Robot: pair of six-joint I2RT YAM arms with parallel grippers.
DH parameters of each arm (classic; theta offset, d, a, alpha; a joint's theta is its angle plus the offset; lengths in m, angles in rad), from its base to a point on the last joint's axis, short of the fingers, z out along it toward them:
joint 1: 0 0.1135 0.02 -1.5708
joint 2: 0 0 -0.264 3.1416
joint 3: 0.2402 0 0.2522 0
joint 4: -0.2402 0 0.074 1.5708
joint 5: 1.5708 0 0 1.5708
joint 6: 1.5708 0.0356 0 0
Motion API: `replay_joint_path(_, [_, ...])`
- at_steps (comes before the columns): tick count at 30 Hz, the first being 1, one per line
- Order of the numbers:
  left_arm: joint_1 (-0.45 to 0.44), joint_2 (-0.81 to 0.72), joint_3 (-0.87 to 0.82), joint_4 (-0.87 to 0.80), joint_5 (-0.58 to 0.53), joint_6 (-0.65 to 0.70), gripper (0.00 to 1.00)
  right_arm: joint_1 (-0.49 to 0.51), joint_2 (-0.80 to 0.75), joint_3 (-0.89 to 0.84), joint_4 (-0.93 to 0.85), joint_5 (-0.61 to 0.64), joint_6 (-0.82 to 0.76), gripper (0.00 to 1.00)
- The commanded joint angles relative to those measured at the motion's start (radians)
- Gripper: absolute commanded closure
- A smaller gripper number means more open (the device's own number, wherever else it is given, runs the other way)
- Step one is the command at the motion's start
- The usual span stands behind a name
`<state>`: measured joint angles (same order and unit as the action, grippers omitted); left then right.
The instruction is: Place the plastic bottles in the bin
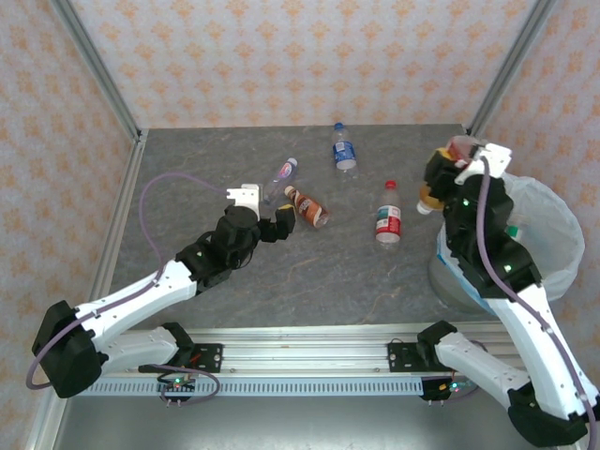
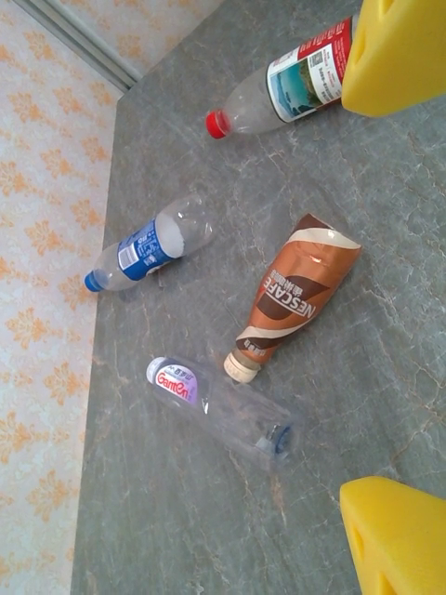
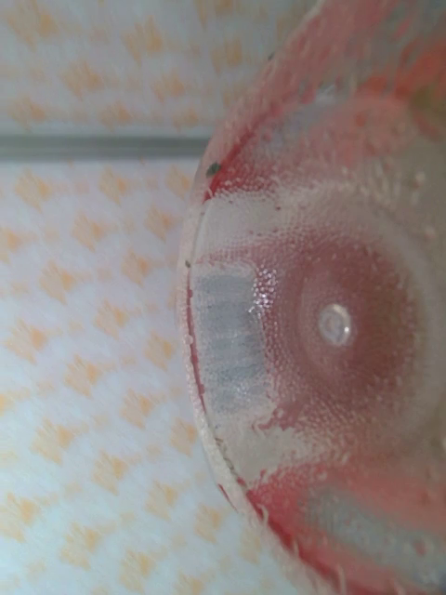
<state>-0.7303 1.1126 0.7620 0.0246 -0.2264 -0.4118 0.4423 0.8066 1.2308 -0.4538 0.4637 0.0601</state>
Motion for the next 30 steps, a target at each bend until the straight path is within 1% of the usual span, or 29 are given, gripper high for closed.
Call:
replay_joint_path(1, [0.010, 0.009, 0.005, 0.017, -0.035, -0.021, 0.00, -0.036, -0.054, 0.011, 0.016, 0.126, -0.066, 0.49])
replay_joint_path(6, [0.017, 0.025, 0.009, 0.015, -0.027, -0.028, 0.00, -0.091, -0.082, 0.016, 0.015, 0.202, -0.141, 0.49])
replay_joint_path(8, [0.018, 0.029, 0.011, 0.016, -0.030, -0.034, 0.00, -0.121, -0.086, 0.016, 0.005, 0.214, -0.158, 0.49])
replay_joint_path(12, [0.023, 0.030, 0.009, 0.011, -0.044, -0.054, 0.00, -0.189, -0.087, 0.013, -0.032, 0.246, -0.151, 0.51])
replay_joint_path(16, [0.031, 0.032, 0.009, 0.000, -0.053, -0.068, 0.00, -0.266, -0.083, -0.013, -0.066, 0.225, -0.124, 0.51])
replay_joint_path(18, [0.036, 0.032, 0.010, -0.006, -0.054, -0.073, 0.00, -0.323, -0.072, -0.020, -0.090, 0.188, -0.116, 0.51])
replay_joint_path(20, [0.040, 0.030, 0.012, -0.013, -0.054, -0.076, 0.00, -0.413, -0.056, -0.019, -0.125, 0.116, -0.092, 0.51])
replay_joint_path(21, [0.041, 0.029, 0.011, -0.016, -0.055, -0.076, 0.00, -0.470, -0.046, -0.017, -0.145, 0.051, -0.073, 0.51])
replay_joint_path(24, [0.048, 0.027, 0.009, -0.023, -0.057, -0.081, 0.00, -0.598, -0.015, -0.016, -0.187, -0.112, -0.001, 0.51])
replay_joint_path(27, [0.051, 0.024, 0.004, -0.025, -0.059, -0.087, 0.00, -0.654, 0.018, -0.038, -0.190, -0.211, 0.048, 0.49])
replay_joint_path(30, [0.052, 0.023, 0.001, -0.034, -0.065, -0.096, 0.00, -0.665, 0.057, -0.058, -0.195, -0.262, 0.086, 0.45])
